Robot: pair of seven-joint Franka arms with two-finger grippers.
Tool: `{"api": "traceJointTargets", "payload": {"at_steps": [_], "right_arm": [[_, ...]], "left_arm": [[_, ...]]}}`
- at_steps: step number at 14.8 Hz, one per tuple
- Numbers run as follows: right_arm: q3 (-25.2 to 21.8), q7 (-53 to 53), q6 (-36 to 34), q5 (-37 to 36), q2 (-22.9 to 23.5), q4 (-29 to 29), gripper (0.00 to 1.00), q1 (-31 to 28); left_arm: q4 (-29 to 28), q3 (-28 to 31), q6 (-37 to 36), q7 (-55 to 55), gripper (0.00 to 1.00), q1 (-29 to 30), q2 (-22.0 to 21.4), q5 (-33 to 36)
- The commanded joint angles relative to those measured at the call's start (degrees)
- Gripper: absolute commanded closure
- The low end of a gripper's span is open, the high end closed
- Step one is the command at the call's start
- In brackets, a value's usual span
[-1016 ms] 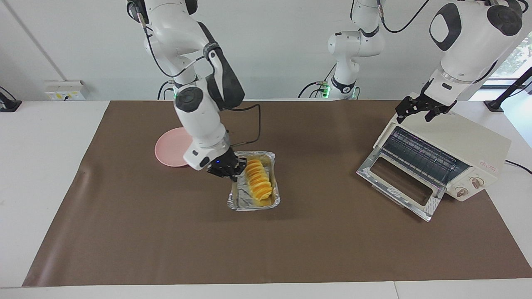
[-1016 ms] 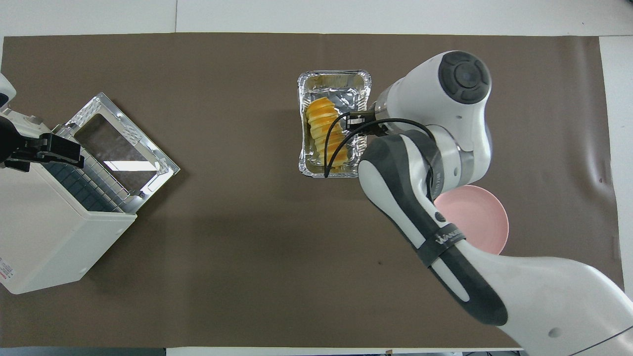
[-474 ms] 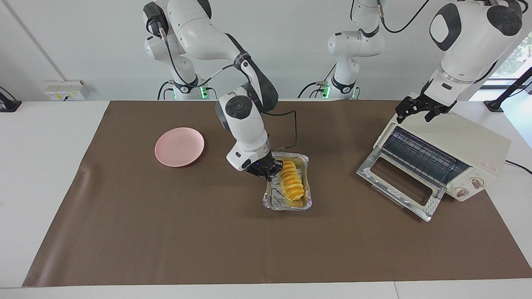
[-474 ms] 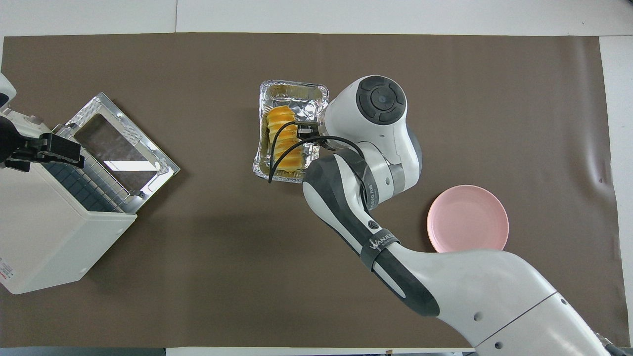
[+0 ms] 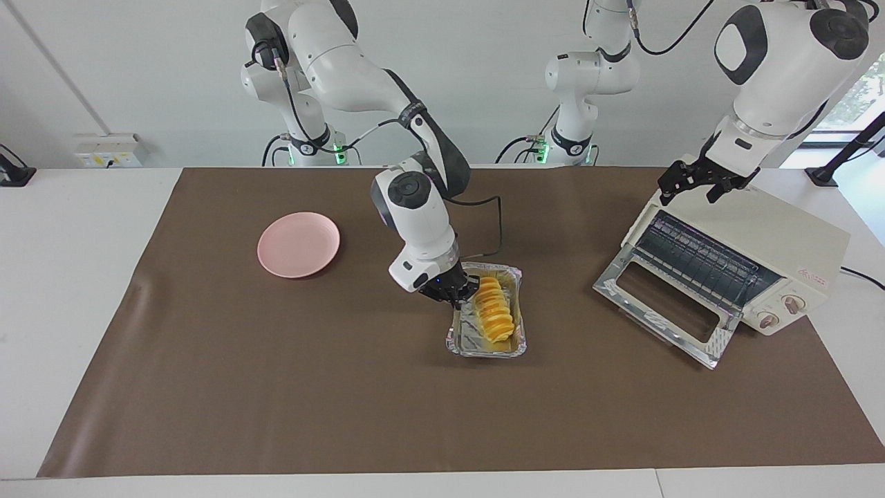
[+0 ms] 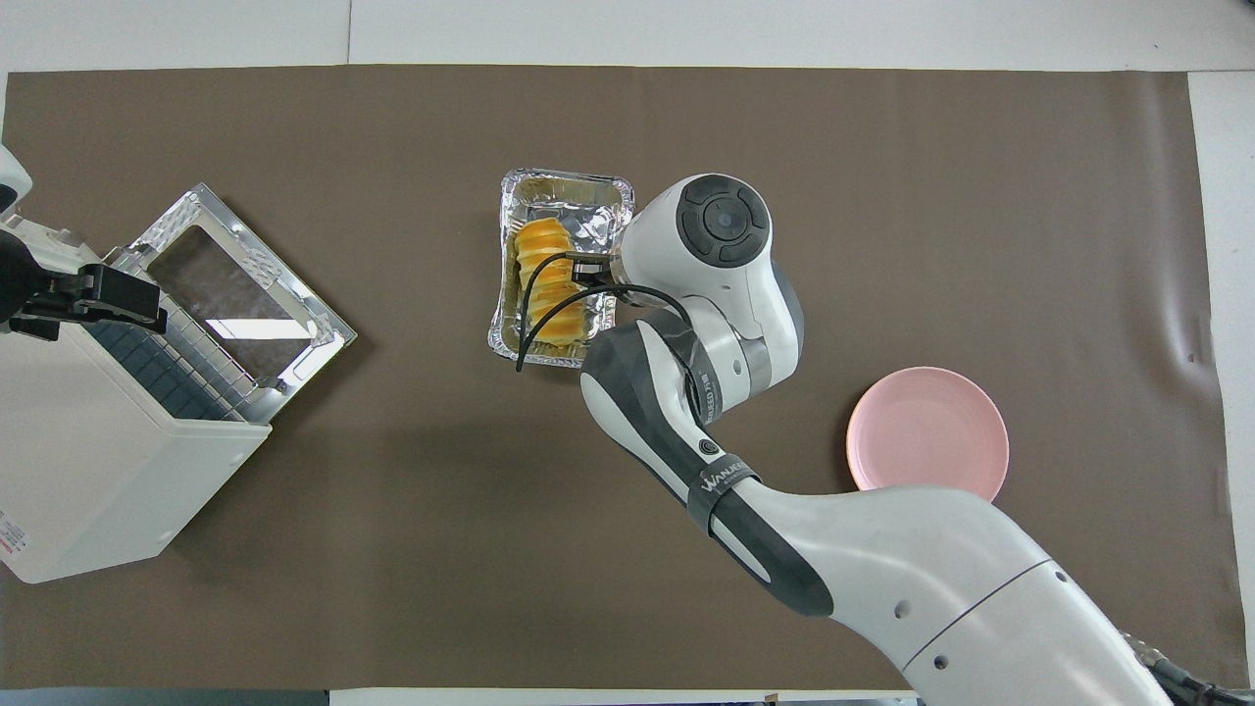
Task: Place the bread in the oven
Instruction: 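Slide the foil tray with the right gripper toward the toaster oven, then release the tray and withdraw the right gripper while the left gripper rises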
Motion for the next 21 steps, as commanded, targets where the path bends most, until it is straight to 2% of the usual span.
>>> {"api": "traceJointTargets", "payload": {"at_steps": [1,6,8,9,10,11,14,15,18,21], "right_arm": [[-0.25,0.95,0.94,0.34,1.1,-0.07,1.0,0.3],[-0.25,0.95,2.43,0.25,1.19,-1.48,1.0,0.57],[-0.25,0.95,1.47,0.25,1.19,-1.21,0.66,0.65],[-0.25,0.95,1.29,0.08,1.19,-1.13,0.39,0.65],[-0.34,0.86,1.46,-0.27,1.19,-1.04,0.05,0.65],[-0.34,0.69,1.2,-1.58,1.28,-0.52,0.0,0.48],[-0.69,-2.02,-2.47,-11.22,-0.21,1.86,0.0,-1.27],[-0.69,-4.56,-4.14,-12.39,-1.87,1.86,0.0,-2.5],[-0.25,-14.65,-12.04,-11.7,-8.02,1.78,0.0,-8.12],[-0.25,-23.11,-23.45,-10.73,-15.4,0.9,0.0,-13.22]], "left_arm": [[-1.69,0.07,0.9,0.55,0.0,0.11,-1.45,-0.1],[-1.69,0.07,0.9,0.55,0.0,0.11,-1.45,-0.1],[-1.69,0.07,0.9,0.55,0.0,0.11,-1.45,-0.1],[-1.69,0.07,0.9,0.55,0.0,0.11,-1.45,-0.1],[-1.69,0.07,0.81,0.55,0.0,0.11,-1.45,-0.1],[-1.69,0.07,0.81,0.64,0.0,0.11,-1.45,-0.1],[-1.69,0.07,0.9,0.47,0.0,-0.16,-1.45,-0.1],[-1.69,-0.01,0.73,0.47,0.0,-0.16,-1.45,-0.1],[-1.6,-0.36,1.16,0.55,0.0,-0.77,-1.27,0.42],[-0.02,-0.72,0.73,0.29,0.0,-0.86,-0.57,0.61]]}}
